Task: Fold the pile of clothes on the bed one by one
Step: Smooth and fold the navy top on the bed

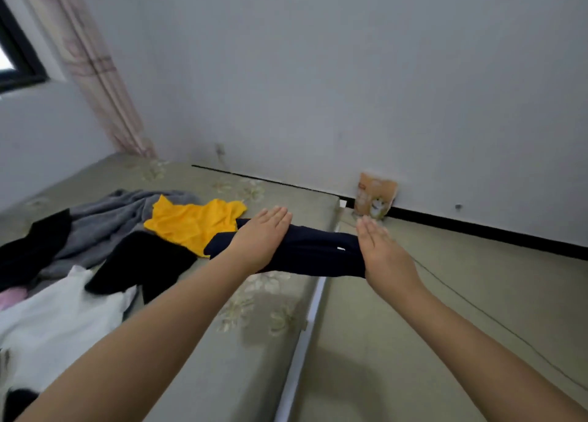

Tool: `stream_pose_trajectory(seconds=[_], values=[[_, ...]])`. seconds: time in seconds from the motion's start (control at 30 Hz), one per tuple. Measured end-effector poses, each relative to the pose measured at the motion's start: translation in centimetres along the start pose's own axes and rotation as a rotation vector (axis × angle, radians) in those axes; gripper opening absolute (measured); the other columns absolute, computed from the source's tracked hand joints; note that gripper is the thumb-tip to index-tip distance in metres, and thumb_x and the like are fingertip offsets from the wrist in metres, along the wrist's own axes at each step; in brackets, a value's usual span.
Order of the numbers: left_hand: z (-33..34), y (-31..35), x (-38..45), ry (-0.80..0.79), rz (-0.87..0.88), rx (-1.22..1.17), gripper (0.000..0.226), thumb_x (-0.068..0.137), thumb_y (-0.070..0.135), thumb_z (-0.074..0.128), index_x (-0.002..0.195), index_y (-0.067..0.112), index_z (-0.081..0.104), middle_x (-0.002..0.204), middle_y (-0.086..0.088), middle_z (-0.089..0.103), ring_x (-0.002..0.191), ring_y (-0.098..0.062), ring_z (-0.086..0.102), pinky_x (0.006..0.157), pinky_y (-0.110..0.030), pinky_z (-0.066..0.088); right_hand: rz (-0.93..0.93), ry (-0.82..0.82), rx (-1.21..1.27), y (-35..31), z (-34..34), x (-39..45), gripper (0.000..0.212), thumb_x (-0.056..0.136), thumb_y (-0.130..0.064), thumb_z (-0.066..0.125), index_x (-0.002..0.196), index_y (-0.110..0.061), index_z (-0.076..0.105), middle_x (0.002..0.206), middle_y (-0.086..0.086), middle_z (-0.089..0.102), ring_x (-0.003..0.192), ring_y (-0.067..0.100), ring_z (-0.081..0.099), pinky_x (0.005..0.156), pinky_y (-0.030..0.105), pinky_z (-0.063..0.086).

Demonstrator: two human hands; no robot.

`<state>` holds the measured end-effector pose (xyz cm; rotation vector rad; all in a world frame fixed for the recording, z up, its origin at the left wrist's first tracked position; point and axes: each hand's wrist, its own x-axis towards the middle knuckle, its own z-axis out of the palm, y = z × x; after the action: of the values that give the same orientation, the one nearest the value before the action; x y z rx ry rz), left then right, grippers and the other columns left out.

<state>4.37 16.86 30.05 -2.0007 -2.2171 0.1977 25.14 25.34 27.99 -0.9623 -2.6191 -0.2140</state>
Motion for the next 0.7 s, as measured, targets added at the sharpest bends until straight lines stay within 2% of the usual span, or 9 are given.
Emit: stream_pose_trajectory(seconds=[0.07,0.13,0.2,0.27,0.33,0.37,0.43,0.5,0.7], values=[[-2.7,1.3,4.6,0.064,0.025,0.018,0.061,0.093,0.003,0.030,0.145,0.006,-0.002,0.155,-0.010,-0.001,0.143,-0.019,0.000,0.113,-0.026,-0.004,0.004,0.053,-0.015,4.3,-1.7,2.3,0.075,0.024,0.024,0.076,0.098,0.019,0.061,0.097,0.034,0.064,0.085,0.044,0.065,0.063,0.052,0.053],[-5.3,2.1,8.9,0.120,0.069,0.053,0.059,0.094,0.004,0.028,0.145,0.006,-0.001,0.155,-0.010,-0.001,0.143,-0.019,0.001,0.113,-0.026,-0.004,0.002,0.101,-0.047,8.0,-2.9,4.7,0.069,0.030,0.027,0.071,0.098,0.021,0.060,0.098,0.036,0.063,0.087,0.047,0.064,0.065,0.054,0.052],[-7.5,2.6,13.2,0.168,0.084,0.079,0.059,0.094,0.003,0.027,0.145,0.006,-0.002,0.155,-0.010,-0.001,0.143,-0.019,0.001,0.113,-0.026,-0.003,0.030,0.142,-0.027,11.4,-3.5,7.1,0.063,0.046,0.031,0.060,0.108,0.023,0.053,0.110,0.041,0.055,0.099,0.053,0.057,0.079,0.060,0.048],[-9.3,2.3,17.8,0.222,0.086,0.097,0.060,0.093,0.002,0.027,0.145,0.006,-0.004,0.155,-0.010,-0.003,0.143,-0.019,0.000,0.113,-0.026,-0.003,0.056,0.172,0.005,14.8,-3.8,10.2,0.061,0.058,0.031,0.048,0.119,0.022,0.044,0.123,0.041,0.045,0.112,0.056,0.046,0.093,0.062,0.038],[-10.5,1.7,22.6,0.259,0.094,0.113,0.061,0.093,0.002,0.028,0.145,0.006,-0.003,0.155,-0.010,-0.002,0.143,-0.019,0.000,0.113,-0.026,-0.003,0.063,0.207,-0.008,17.9,-3.7,14.0,0.063,0.058,0.032,0.048,0.120,0.022,0.043,0.124,0.041,0.044,0.113,0.056,0.045,0.093,0.063,0.035],[-10.9,1.2,25.1,0.277,0.094,0.112,0.061,0.093,0.001,0.028,0.145,0.006,-0.002,0.155,-0.010,-0.002,0.143,-0.018,0.001,0.113,-0.026,-0.003,0.051,0.220,-0.025,19.4,-3.7,16.2,0.064,0.060,0.030,0.047,0.123,0.021,0.040,0.127,0.040,0.041,0.116,0.055,0.042,0.097,0.061,0.032],[-11.7,-0.1,30.4,0.325,0.082,0.090,0.062,0.091,0.000,0.030,0.145,0.006,0.000,0.155,-0.009,0.000,0.143,-0.018,0.002,0.112,-0.025,-0.002,-0.008,0.238,-0.078,22.8,-3.7,21.4,0.065,0.075,0.022,0.037,0.137,0.013,0.020,0.144,0.033,0.020,0.135,0.045,0.023,0.113,0.046,0.016],[-12.8,-1.7,35.8,0.352,0.077,0.060,0.063,0.090,-0.003,0.031,0.145,0.006,0.002,0.155,-0.009,0.002,0.143,-0.017,0.003,0.112,-0.025,-0.001,0.001,0.173,-0.132,25.8,-4.1,26.9,0.065,0.085,0.011,0.029,0.143,0.003,0.001,0.153,0.021,0.001,0.143,0.029,0.005,0.116,0.032,0.001],[-17.7,-6.5,53.0,0.461,0.076,0.004,0.061,0.091,-0.002,0.030,0.145,0.007,0.004,0.155,-0.008,0.003,0.142,-0.016,0.005,0.112,-0.024,-0.002,0.071,0.166,-0.223,33.8,-5.4,42.3,0.065,0.088,0.007,0.026,0.144,-0.001,-0.003,0.155,0.014,-0.003,0.143,0.023,0.001,0.114,0.029,-0.001]])
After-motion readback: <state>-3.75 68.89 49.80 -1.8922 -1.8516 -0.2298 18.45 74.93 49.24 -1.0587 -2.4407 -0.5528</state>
